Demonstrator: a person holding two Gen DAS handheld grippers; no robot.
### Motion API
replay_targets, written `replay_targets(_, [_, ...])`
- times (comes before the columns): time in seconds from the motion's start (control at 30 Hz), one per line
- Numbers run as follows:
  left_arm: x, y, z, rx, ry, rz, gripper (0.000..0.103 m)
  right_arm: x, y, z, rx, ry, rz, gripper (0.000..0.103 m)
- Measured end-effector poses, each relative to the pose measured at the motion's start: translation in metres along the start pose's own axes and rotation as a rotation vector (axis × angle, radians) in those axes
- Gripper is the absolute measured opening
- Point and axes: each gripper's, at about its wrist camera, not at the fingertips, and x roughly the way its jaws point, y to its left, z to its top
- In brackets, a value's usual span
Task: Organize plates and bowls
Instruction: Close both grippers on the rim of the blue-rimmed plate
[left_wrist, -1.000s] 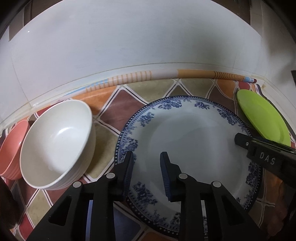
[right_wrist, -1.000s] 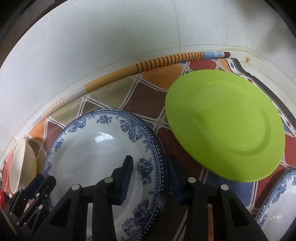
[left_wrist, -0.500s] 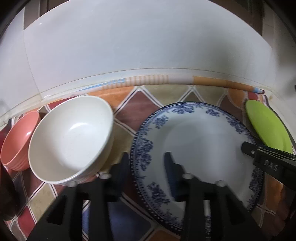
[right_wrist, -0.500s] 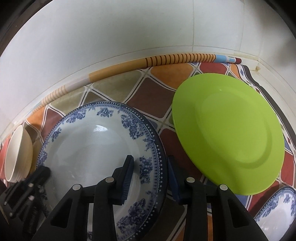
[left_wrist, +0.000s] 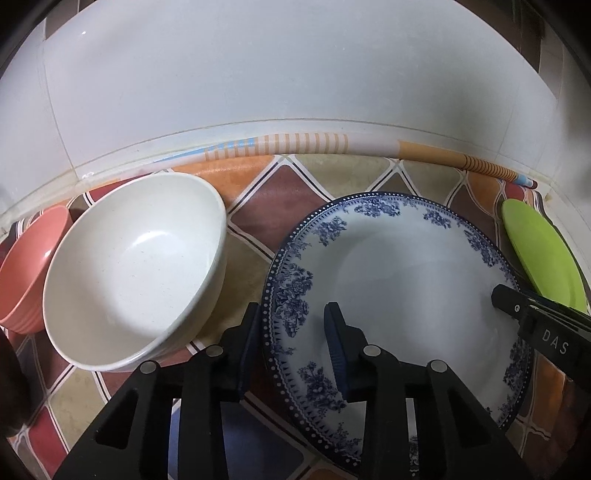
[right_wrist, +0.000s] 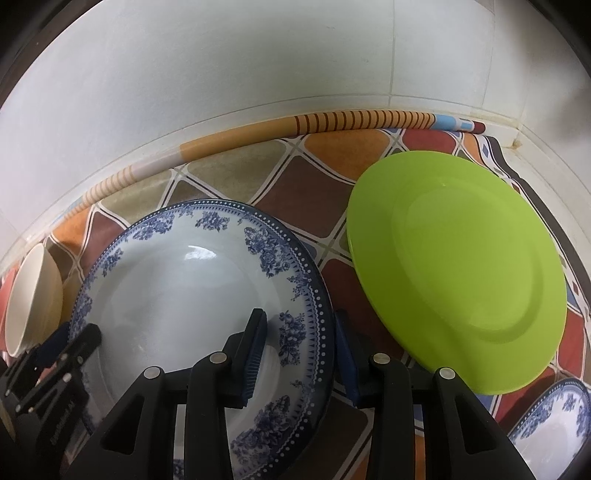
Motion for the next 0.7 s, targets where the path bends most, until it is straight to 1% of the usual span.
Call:
replay_targets(0.1, [-0.005, 0.002, -0.001, -0.002, -0.01, 0.004, 0.035, -0.001, 0.0, -0.001, 0.003, -0.002, 0.002, 0.037])
replay_targets(0.27, [-0.015, 0.002, -0.007, 0.009, -0.013, -0.015, 0.035, -0.011, -0.001, -0.008, 0.005, -0.006, 0.008, 0.037])
replay_targets(0.43, [-0.028, 0.004, -0.017, 0.005, 0.003, -0.044, 0.035, -0.028, 0.002, -0.017, -0.03, -0.026, -0.02, 0.037])
replay_targets(0.53, [-0.041, 0.007, -0.024, 0.013, 0.003, -0.06, 0.035, -0.039, 0.002, -0.024, -0.046, -0.035, -0.034, 0.037])
replay_targets(0.7, [-0.07, 0.016, -0.035, 0.02, -0.013, -0.06, 0.035, -0.062, 0.005, -0.036, -0.053, -0.044, -0.037, 0.037])
